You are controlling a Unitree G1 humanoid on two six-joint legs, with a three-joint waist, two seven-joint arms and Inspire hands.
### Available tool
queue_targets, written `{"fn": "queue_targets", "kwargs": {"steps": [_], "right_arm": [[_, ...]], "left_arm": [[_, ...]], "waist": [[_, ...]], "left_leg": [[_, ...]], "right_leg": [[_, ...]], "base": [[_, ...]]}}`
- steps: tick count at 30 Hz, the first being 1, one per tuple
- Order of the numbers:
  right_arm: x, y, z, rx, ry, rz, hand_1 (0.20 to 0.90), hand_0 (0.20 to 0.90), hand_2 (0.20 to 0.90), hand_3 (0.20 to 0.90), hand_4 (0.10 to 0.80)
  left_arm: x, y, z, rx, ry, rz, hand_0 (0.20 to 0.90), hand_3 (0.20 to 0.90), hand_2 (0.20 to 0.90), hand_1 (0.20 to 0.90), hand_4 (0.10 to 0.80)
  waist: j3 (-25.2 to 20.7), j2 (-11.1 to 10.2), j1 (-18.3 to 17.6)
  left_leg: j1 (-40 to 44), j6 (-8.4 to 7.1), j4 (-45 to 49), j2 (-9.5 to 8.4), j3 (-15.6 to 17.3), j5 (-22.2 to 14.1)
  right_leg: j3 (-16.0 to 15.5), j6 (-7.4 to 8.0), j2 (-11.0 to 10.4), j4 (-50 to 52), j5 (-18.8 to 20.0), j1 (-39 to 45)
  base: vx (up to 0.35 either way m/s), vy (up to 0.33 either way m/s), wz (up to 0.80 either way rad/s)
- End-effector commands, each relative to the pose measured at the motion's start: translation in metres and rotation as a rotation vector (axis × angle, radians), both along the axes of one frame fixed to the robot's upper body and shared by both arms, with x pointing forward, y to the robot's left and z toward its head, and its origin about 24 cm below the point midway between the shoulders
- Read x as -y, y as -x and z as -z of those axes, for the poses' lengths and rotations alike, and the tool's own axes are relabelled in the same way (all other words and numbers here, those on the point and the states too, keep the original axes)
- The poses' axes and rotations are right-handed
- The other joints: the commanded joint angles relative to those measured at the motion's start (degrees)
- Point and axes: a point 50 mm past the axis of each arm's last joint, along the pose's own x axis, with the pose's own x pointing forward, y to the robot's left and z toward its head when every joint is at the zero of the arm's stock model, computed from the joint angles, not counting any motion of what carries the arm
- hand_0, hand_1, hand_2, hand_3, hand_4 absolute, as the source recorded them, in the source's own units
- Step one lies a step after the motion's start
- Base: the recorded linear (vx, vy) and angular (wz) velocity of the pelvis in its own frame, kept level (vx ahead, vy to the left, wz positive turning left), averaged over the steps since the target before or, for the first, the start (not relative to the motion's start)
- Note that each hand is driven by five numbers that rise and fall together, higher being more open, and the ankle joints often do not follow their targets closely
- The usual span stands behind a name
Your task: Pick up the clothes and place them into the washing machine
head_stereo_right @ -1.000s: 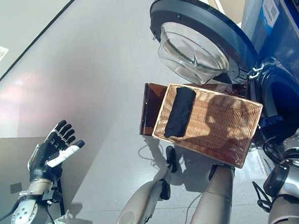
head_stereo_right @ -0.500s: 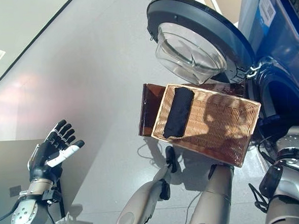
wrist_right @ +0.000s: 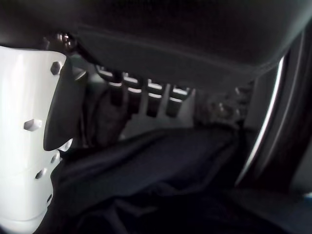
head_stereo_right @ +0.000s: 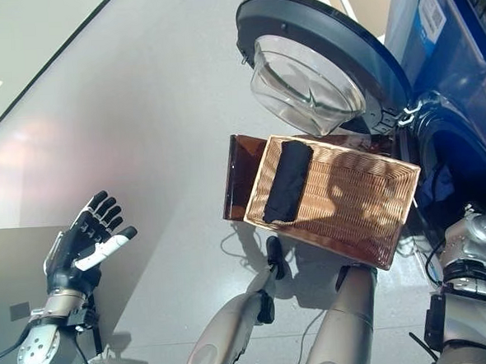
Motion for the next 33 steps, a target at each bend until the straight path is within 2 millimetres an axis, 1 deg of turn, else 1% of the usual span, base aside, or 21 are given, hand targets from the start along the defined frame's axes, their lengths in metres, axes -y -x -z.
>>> {"fn": "queue_targets", "kwargs": {"steps": [1, 5, 8, 10, 12, 14, 15, 16, 17, 21, 27, 29, 30, 33], "right_arm": [[0.002, -0.006, -0.028, 0.0, 0.17, -0.079, 0.9, 0.9, 0.9, 0.9, 0.8], [0.001, -0.007, -0.02, -0.052, 0.161, -0.121, 0.9, 0.9, 0.9, 0.9, 0.8], [0.001, -0.006, -0.011, -0.154, 0.167, -0.169, 0.9, 0.9, 0.9, 0.9, 0.8], [0.003, -0.005, -0.001, -0.337, 0.207, -0.216, 0.9, 0.9, 0.9, 0.9, 0.8], [0.004, -0.006, 0.0, -0.468, 0.265, -0.262, 0.9, 0.9, 0.9, 0.9, 0.8], [0.005, -0.006, 0.003, -0.582, 0.307, -0.296, 0.9, 0.9, 0.9, 0.9, 0.8], [0.005, -0.006, 0.005, -0.602, 0.309, -0.302, 0.9, 0.9, 0.9, 0.9, 0.8], [0.003, -0.004, 0.013, -0.644, 0.295, -0.314, 0.9, 0.9, 0.9, 0.9, 0.8], [0.002, -0.004, 0.017, -0.681, 0.3, -0.325, 0.9, 0.9, 0.9, 0.9, 0.8], [-0.003, -0.006, 0.025, -0.71, 0.287, -0.348, 0.9, 0.9, 0.9, 0.9, 0.8], [-0.006, -0.008, 0.029, -0.768, 0.312, -0.37, 0.9, 0.9, 0.9, 0.9, 0.8], [-0.004, -0.004, 0.031, -0.86, 0.345, -0.368, 0.9, 0.9, 0.9, 0.9, 0.8], [-0.004, -0.004, 0.031, -0.86, 0.345, -0.368, 0.9, 0.9, 0.9, 0.9, 0.8], [0.002, 0.002, 0.034, -1.041, 0.417, -0.365, 0.9, 0.9, 0.9, 0.9, 0.8]], "left_arm": [[-0.019, -0.001, -0.023, 0.166, -0.023, -0.096, 0.9, 0.9, 0.9, 0.9, 0.8], [-0.02, 0.001, -0.023, 0.163, -0.02, -0.1, 0.9, 0.9, 0.9, 0.9, 0.8], [-0.021, 0.001, -0.022, 0.156, -0.018, -0.092, 0.9, 0.9, 0.9, 0.9, 0.8], [-0.021, 0.001, -0.022, 0.149, -0.022, -0.083, 0.9, 0.9, 0.9, 0.9, 0.8], [-0.021, 0.002, -0.022, 0.143, -0.024, -0.073, 0.9, 0.9, 0.9, 0.9, 0.8], [-0.02, 0.003, -0.02, 0.131, -0.023, -0.054, 0.9, 0.9, 0.9, 0.9, 0.8], [-0.019, 0.004, -0.019, 0.124, -0.02, -0.051, 0.9, 0.9, 0.9, 0.9, 0.8], [-0.019, 0.006, -0.019, 0.121, -0.016, -0.042, 0.9, 0.9, 0.9, 0.9, 0.8], [-0.018, 0.006, -0.02, 0.12, -0.017, -0.035, 0.9, 0.9, 0.9, 0.9, 0.8], [-0.018, 0.005, -0.023, 0.129, -0.02, -0.023, 0.9, 0.9, 0.9, 0.9, 0.8], [-0.019, 0.005, -0.025, 0.136, -0.029, -0.025, 0.9, 0.9, 0.9, 0.9, 0.8], [-0.018, 0.005, -0.024, 0.134, -0.029, -0.027, 0.9, 0.9, 0.9, 0.9, 0.8], [-0.018, 0.005, -0.024, 0.134, -0.029, -0.027, 0.9, 0.9, 0.9, 0.9, 0.8], [-0.02, 0.006, -0.025, 0.128, -0.039, -0.028, 0.9, 0.9, 0.9, 0.9, 0.8]], "waist": [[-0.84, -0.16, -0.22], [-0.76, -0.46, -0.3], [-0.54, -0.75, -0.29], [-0.5, -0.78, -0.09], [-0.37, -0.87, 0.02], [-0.12, -0.87, 0.18], [-0.04, -0.83, 0.17], [0.03, -0.77, 0.31], [0.02, -0.68, 0.42], [-0.05, -0.42, 0.61], [-0.06, -0.25, 0.72], [-0.01, -0.2, 0.88], [0.0, -0.18, 0.84], [-0.17, -0.09, 1.11]], "left_leg": [[1.4, -7.66, -0.01, 6.41, -1.96, -1.11], [1.39, -7.75, -0.04, 6.53, -1.85, -1.05], [1.43, -7.8, 0.03, 6.6, -1.96, -0.92], [1.24, -7.85, 0.08, 6.73, -1.94, -0.75], [1.1, -7.84, 0.15, 6.81, -1.97, -0.61], [0.98, -7.85, 0.23, 6.8, -2.0, -0.47], [0.97, -7.83, 0.23, 6.8, -2.03, -0.47], [1.01, -7.77, 0.25, 6.75, -2.11, -0.45], [1.02, -7.74, 0.24, 6.77, -2.17, -0.43], [1.03, -7.61, 0.26, 6.61, -2.21, -0.43], [0.89, -7.56, 0.24, 6.49, -2.23, -0.37], [0.83, -7.56, 0.24, 6.46, -2.3, -0.3], [0.82, -7.56, 0.24, 6.46, -2.3, -0.3], [0.73, -7.58, 0.2, 6.5, -2.48, -0.27]], "right_leg": [[4.53, 5.74, -2.03, -3.51, 4.14, 1.76], [4.59, 5.72, -1.93, -3.56, 4.18, 1.66], [4.63, 5.67, -1.96, -3.31, 4.15, 1.57], [4.57, 5.54, -1.94, -3.24, 4.24, 1.44], [4.64, 5.5, -1.75, -3.16, 4.35, 1.28], [4.56, 5.47, -1.75, -3.08, 4.48, 1.12], [4.49, 5.47, -1.78, -3.13, 4.52, 1.15], [4.42, 5.52, -1.83, -3.2, 4.61, 1.19], [4.41, 5.5, -1.87, -3.18, 4.6, 1.12], [4.39, 5.48, -1.83, -2.89, 4.55, 0.95], [4.46, 5.47, -1.79, -2.85, 4.69, 0.68], [4.42, 5.5, -1.85, -2.69, 4.67, 0.69], [4.41, 5.5, -1.85, -2.68, 4.67, 0.69], [4.27, 5.5, -1.85, -2.63, 4.71, 0.8]], "base": [[0.0, 0.0, 0.0], [0.0, 0.0, 0.0], [0.0, 0.0, 0.0], [0.0, 0.0, 0.0], [-0.015, -0.008, 0.0], [-0.032, -0.014, 0.0], [0.0, 0.0, 0.0], [0.0, 0.0, 0.0], [0.0, 0.0, 0.0], [-0.001, -0.001, -0.01], [0.0, 0.0, 0.0], [0.0, 0.0, 0.0], [0.0, 0.0, 0.0], [-0.001, -0.002, 0.01]]}}
